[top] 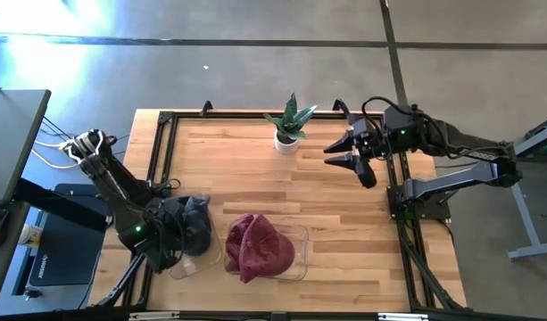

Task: Pick & Place hat
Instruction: Put the blue cap into the left transparent bin, then adjust the left transparent bin on the table

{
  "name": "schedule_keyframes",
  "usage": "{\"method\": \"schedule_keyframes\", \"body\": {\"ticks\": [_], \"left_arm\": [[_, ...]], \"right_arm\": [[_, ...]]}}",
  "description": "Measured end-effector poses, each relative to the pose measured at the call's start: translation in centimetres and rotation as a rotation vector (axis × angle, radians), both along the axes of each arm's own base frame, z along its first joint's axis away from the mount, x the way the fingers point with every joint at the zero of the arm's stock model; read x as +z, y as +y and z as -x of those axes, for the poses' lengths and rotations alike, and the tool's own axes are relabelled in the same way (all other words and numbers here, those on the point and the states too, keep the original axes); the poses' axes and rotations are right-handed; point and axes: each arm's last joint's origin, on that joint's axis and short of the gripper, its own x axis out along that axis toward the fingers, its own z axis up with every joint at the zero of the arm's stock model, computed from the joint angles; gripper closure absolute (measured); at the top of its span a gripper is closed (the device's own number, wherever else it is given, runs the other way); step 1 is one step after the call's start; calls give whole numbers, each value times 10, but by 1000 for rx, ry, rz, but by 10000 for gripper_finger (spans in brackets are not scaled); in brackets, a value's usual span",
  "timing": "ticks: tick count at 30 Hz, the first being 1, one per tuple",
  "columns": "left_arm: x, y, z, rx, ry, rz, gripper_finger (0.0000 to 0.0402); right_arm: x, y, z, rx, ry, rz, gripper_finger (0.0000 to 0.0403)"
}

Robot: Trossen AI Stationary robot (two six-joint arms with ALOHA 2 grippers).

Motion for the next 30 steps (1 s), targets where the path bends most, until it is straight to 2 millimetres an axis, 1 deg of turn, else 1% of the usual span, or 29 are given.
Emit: {"method": "schedule_keyframes", "body": {"ticks": [1, 3, 5, 7, 10, 13, 15, 17, 18, 20, 25, 30], "left_arm": [[-3, 0, 0, 4, 8, 8, 397], [-3, -1, -2, -2, 18, 38, 397], [5, -4, -3, -7, 20, 68, 397], [20, -7, -4, -13, 17, 105, 397], [48, -10, -4, -64, 17, 181, 397], [74, -13, -6, -123, -32, 257, 397], [83, -19, -12, -145, -131, 299, 397], [86, -29, -20, -177, -241, 332, 397], [84, -34, -25, -185, -279, 336, 397], [71, -43, -32, -176, -289, 307, 397], [27, -64, -62, -64, -216, 226, 397], [-7, -78, -87, -8, -170, 226, 397]], "right_arm": [[0, 0, 0, 5, 3, -8, 263], [-1, 1, 0, 19, 9, -29, 263], [-1, 1, 1, 34, 14, -38, 263], [-1, 1, 1, 38, 16, -40, 263], [-1, 1, 1, 39, 16, -36, 263], [-1, 1, 1, 40, 16, -27, 263], [-1, 1, 1, 45, 14, -11, 263], [-1, 1, 1, 47, 13, -2, 263], [-1, 1, 1, 48, 12, 4, 263], [-1, 1, 1, 51, 11, 13, 263], [-1, 1, 1, 52, 12, 18, 263], [-2, 1, 1, 58, 19, 34, 263]]}}
